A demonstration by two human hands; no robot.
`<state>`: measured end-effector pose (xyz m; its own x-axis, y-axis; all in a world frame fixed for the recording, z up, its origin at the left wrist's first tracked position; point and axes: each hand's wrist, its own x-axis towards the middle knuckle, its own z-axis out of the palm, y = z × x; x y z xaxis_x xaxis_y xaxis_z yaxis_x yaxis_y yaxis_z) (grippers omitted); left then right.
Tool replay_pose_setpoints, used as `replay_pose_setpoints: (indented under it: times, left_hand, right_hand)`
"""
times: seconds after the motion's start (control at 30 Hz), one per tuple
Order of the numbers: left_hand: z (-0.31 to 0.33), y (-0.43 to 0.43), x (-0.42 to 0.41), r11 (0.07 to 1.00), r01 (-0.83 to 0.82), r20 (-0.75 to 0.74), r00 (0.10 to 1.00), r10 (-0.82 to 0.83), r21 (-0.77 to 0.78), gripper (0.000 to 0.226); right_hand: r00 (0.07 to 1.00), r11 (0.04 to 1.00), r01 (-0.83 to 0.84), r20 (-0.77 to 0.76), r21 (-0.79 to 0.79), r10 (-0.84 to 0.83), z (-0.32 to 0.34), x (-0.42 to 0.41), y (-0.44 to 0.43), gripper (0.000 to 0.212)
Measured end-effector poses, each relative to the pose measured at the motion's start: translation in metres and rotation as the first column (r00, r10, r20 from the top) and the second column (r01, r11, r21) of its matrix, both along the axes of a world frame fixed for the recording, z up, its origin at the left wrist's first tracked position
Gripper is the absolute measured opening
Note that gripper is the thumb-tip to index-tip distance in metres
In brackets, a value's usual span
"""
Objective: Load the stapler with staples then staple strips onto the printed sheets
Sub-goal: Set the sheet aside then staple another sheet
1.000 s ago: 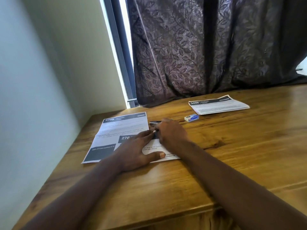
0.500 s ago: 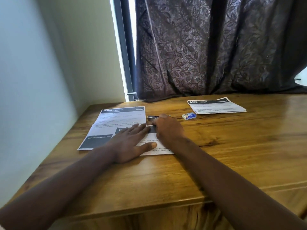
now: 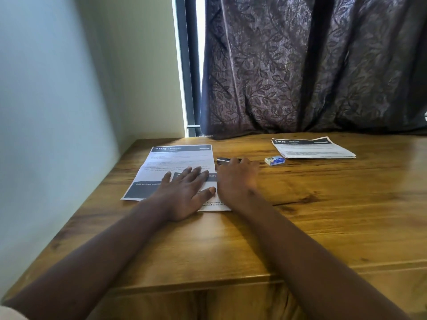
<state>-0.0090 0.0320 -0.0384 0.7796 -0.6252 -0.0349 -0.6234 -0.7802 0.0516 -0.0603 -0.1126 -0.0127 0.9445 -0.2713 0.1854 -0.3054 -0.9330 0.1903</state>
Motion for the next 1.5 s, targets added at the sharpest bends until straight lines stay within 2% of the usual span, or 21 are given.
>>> replay_pose_setpoints:
  times: [0.1, 0.23, 0.47, 0.63, 0.73, 0.8, 0.87, 0.93, 1.03, 1.1, 1.13, 1.2, 1.23, 1.3, 1.37, 1.43, 1.5]
  left_hand:
    - [0.001, 0.0, 0.0, 1.0, 0.002, -0.006, 1.0, -0.002, 0.004, 0.068]
    - [0.001, 0.0, 0.001, 1.0, 0.016, -0.013, 1.0, -0.016, -0.002, 0.067]
    - [0.006, 0.002, -0.001, 1.0, 0.028, -0.019, 0.999, -0.028, 0.002, 0.073]
    - [0.004, 0.002, -0.001, 1.0, 0.024, -0.022, 0.999, -0.025, -0.012, 0.076]
    - [0.005, 0.0, -0.003, 0.999, 0.018, -0.021, 1.0, -0.019, -0.031, 0.075]
    - [0.005, 0.001, -0.004, 0.999, 0.02, -0.025, 0.999, -0.021, -0.044, 0.074]
    - [0.006, 0.002, -0.003, 0.997, 0.015, -0.022, 1.0, -0.017, -0.071, 0.073]
    - [0.007, 0.001, -0.001, 0.993, 0.013, -0.028, 0.999, -0.017, -0.114, 0.072]
    - [0.004, 0.001, 0.004, 0.972, -0.009, -0.03, 1.0, 0.002, -0.236, 0.074]
    - [0.009, 0.0, 0.003, 0.918, -0.018, 0.003, 1.0, 0.021, -0.395, 0.073]
    - [0.011, -0.002, 0.003, 0.861, -0.015, 0.029, 0.999, 0.034, -0.508, 0.069]
    - [0.013, -0.005, 0.009, 0.688, -0.022, 0.055, 0.994, 0.089, -0.726, 0.058]
    - [0.015, -0.006, 0.014, 0.601, -0.046, 0.033, 0.992, 0.119, -0.798, 0.053]
    - [0.02, -0.009, 0.023, 0.473, -0.153, -0.106, 0.987, 0.125, -0.867, 0.043]
    - [0.026, -0.013, 0.029, 0.414, -0.243, -0.244, 0.968, 0.051, -0.877, 0.026]
    - [0.029, -0.022, 0.028, 0.394, -0.26, -0.299, 0.953, -0.042, -0.882, 0.015]
    - [0.031, -0.036, 0.022, 0.389, -0.251, -0.315, 0.943, -0.108, -0.886, 0.015]
  right_hand:
    - [0.995, 0.991, 0.093, -0.028, 0.093, -0.091, -0.005, -0.001, 0.012, 0.057]
    - [0.997, 0.983, 0.048, 0.047, 0.177, -0.057, -0.012, -0.018, 0.005, 0.056]
    - [0.998, 0.984, -0.018, 0.063, 0.179, 0.007, -0.013, -0.025, -0.034, 0.057]
    - [0.993, 0.987, -0.017, 0.12, 0.162, -0.002, -0.015, -0.022, -0.053, 0.057]
    - [0.986, 0.977, -0.015, 0.163, 0.213, -0.02, -0.018, -0.013, -0.051, 0.057]
    - [0.974, 0.953, -0.013, 0.218, 0.303, -0.056, -0.019, -0.005, -0.05, 0.05]
    - [0.957, 0.928, -0.048, 0.282, 0.37, -0.063, -0.019, 0.0, -0.051, 0.033]
    - [0.929, 0.894, -0.124, 0.368, 0.431, -0.048, -0.02, 0.003, -0.055, 0.018]
    - [0.858, 0.784, -0.301, 0.513, 0.543, -0.026, -0.022, 0.001, -0.065, 0.002]
    - [0.811, 0.702, -0.394, 0.584, 0.593, -0.039, -0.018, -0.004, -0.07, 0.006]
    - [0.777, 0.682, -0.438, 0.628, 0.585, -0.041, -0.018, -0.004, -0.074, 0.006]
    - [0.718, 0.67, -0.487, 0.694, 0.561, -0.06, -0.019, -0.005, -0.08, 0.005]
    - [0.697, 0.661, -0.496, 0.712, 0.562, -0.083, -0.019, -0.006, -0.081, 0.005]
    - [0.68, 0.655, -0.506, 0.726, 0.561, -0.097, -0.018, -0.008, -0.084, 0.006]
    - [0.701, 0.741, -0.418, 0.705, 0.525, -0.104, -0.021, -0.01, -0.088, 0.008]
    - [0.705, 0.885, -0.26, 0.703, 0.386, -0.099, -0.016, -0.013, -0.089, 0.03]
    - [0.661, 0.955, -0.224, 0.751, 0.196, 0.001, -0.007, -0.013, -0.087, 0.05]
